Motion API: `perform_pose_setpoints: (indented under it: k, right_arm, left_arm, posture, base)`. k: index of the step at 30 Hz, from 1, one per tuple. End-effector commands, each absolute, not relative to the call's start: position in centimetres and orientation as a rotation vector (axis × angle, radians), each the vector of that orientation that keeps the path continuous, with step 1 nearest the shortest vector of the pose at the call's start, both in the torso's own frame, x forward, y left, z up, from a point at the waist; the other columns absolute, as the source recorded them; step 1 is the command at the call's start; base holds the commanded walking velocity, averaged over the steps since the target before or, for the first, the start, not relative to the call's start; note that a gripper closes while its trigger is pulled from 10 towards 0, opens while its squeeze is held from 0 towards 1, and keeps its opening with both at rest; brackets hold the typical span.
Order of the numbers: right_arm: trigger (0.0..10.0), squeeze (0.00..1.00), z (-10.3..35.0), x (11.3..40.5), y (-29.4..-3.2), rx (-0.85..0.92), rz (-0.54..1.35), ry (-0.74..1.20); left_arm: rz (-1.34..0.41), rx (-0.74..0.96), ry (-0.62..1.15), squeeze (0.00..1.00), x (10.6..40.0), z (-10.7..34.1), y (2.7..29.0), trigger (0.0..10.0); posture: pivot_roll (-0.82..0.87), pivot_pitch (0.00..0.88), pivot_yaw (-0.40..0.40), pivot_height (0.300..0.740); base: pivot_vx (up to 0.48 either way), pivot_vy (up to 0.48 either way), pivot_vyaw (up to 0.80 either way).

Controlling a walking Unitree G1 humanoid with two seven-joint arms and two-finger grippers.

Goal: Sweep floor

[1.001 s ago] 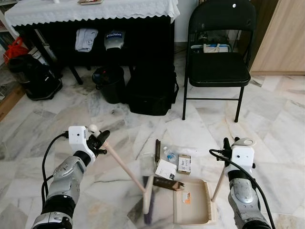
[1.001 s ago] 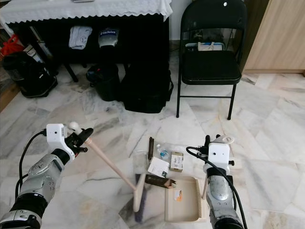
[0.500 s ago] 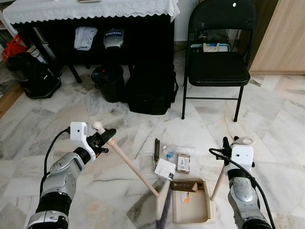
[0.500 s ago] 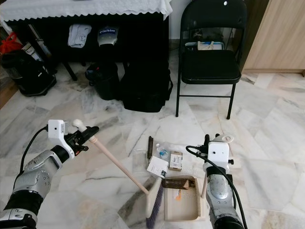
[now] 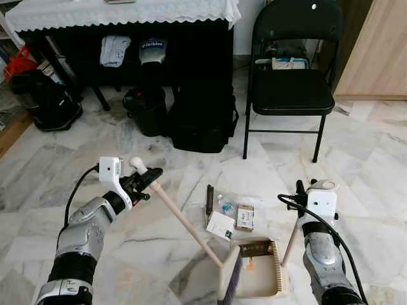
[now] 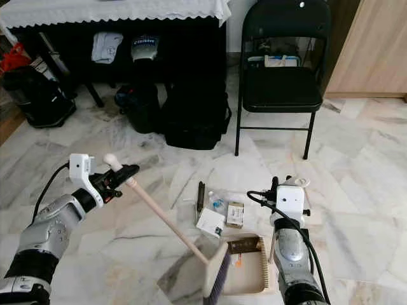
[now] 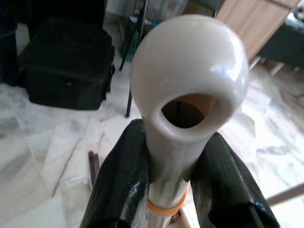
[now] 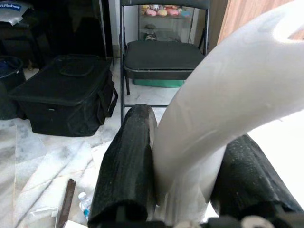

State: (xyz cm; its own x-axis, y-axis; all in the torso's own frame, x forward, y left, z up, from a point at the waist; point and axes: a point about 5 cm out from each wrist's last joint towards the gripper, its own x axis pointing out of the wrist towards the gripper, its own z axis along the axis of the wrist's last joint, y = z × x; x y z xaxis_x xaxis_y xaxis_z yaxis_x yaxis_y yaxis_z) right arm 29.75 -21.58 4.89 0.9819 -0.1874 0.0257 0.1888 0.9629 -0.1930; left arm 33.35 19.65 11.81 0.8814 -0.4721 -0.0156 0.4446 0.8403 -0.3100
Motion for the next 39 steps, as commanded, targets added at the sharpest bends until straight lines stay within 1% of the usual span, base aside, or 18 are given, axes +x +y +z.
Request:
perform_pose_setpoints:
  k: [1,3,4,6,9,14,16,18,19,22,25,29,34,36,39]
  right_arm:
    - [10.0,0.00,4.7,29.8,-21.4,-0.201,-0.177,0.013]
    - [10.0,0.00,4.7,29.9,-21.4,-0.201,-0.178,0.012]
    - [10.0,0.00,4.9,30.1,-21.4,-0.198,-0.180,0.006]
    - [10.0,0.00,5.2,30.3,-21.2,-0.194,-0.179,-0.007]
    - [10.0,0.00,5.3,30.5,-21.1,-0.192,-0.177,-0.009]
    - [10.0,0.00,5.4,30.5,-21.1,-0.187,-0.183,-0.017]
    - [10.0,0.00,5.6,30.6,-21.1,-0.186,-0.185,-0.032]
    - [10.0,0.00,5.7,30.6,-21.2,-0.186,-0.185,-0.035]
    - [10.0,0.00,5.8,30.6,-21.2,-0.184,-0.187,-0.042]
    - [10.0,0.00,5.8,30.6,-21.3,-0.185,-0.189,-0.044]
    - [10.0,0.00,6.2,30.7,-21.3,-0.181,-0.193,-0.065]
    - [10.0,0.00,6.6,30.9,-21.1,-0.160,-0.191,-0.091]
    - [10.0,0.00,7.5,31.0,-20.0,-0.125,-0.160,-0.155]
    - [10.0,0.00,7.6,30.9,-19.9,-0.111,-0.160,-0.162]
    - [10.0,0.00,8.0,30.8,-19.4,-0.079,-0.156,-0.196]
  left_arm:
    - [-0.487,-0.359,0.032,0.00,33.6,13.0,19.9,10.0]
    - [-0.494,-0.366,0.031,0.00,33.6,13.1,19.8,10.0]
    - [-0.492,-0.332,0.026,0.00,33.7,13.3,19.8,10.0]
    - [-0.438,-0.280,0.008,0.00,34.2,13.6,20.5,10.0]
    - [-0.391,-0.277,-0.010,0.00,34.7,14.0,21.5,10.0]
    - [-0.371,-0.264,-0.041,0.00,35.2,15.1,22.4,10.0]
    - [-0.308,-0.255,-0.102,0.00,35.6,16.5,23.4,10.0]
    - [-0.284,-0.257,-0.119,0.00,35.8,16.8,23.6,10.0]
    - [-0.219,-0.265,-0.156,0.00,36.2,17.4,24.1,10.0]
    - [-0.133,-0.271,-0.194,0.00,36.5,17.8,24.4,10.0]
    - [-0.092,-0.270,-0.207,0.00,36.7,17.6,24.2,10.0]
    - [-0.091,-0.263,-0.202,0.00,36.8,17.2,23.6,10.0]
    - [-0.116,-0.226,-0.178,0.00,36.9,15.9,21.7,10.0]
    - [-0.115,-0.221,-0.173,0.00,36.9,15.7,21.4,10.0]
    - [-0.147,-0.136,-0.146,0.00,36.7,14.6,19.8,10.0]
  posture:
    - [-0.02,0.061,0.084,0.740]
    - [-0.02,0.060,0.084,0.740]
    - [-0.02,0.041,0.079,0.740]
    - [-0.02,0.028,0.076,0.740]
    - [-0.03,0.015,0.076,0.740]
    - [-0.03,0.000,0.076,0.740]
    - [-0.04,0.000,0.076,0.740]
    - [-0.04,0.000,0.076,0.740]
    - [-0.04,0.000,0.077,0.740]
    - [-0.05,0.000,0.076,0.740]
    - [-0.05,0.000,0.074,0.740]
    - [-0.06,0.000,0.072,0.740]
    - [-0.08,0.000,0.072,0.740]
    - [-0.09,0.000,0.074,0.740]
    - [-0.09,0.000,0.074,0.740]
  base:
    - [0.000,0.000,0.00]
    - [0.000,0.000,0.00]
    - [0.000,0.000,0.00]
    - [0.000,0.000,0.00]
    - [0.000,0.000,0.00]
    - [0.000,0.000,0.00]
    - [0.000,0.000,0.00]
    - [0.000,0.000,0.00]
    - [0.000,0.000,0.00]
    - [0.000,0.000,0.00]
    - [0.000,0.000,0.00]
    - [0.000,0.000,0.00]
    - [0.000,0.000,0.00]
    - [0.000,0.000,0.00]
    - [0.000,0.000,0.00]
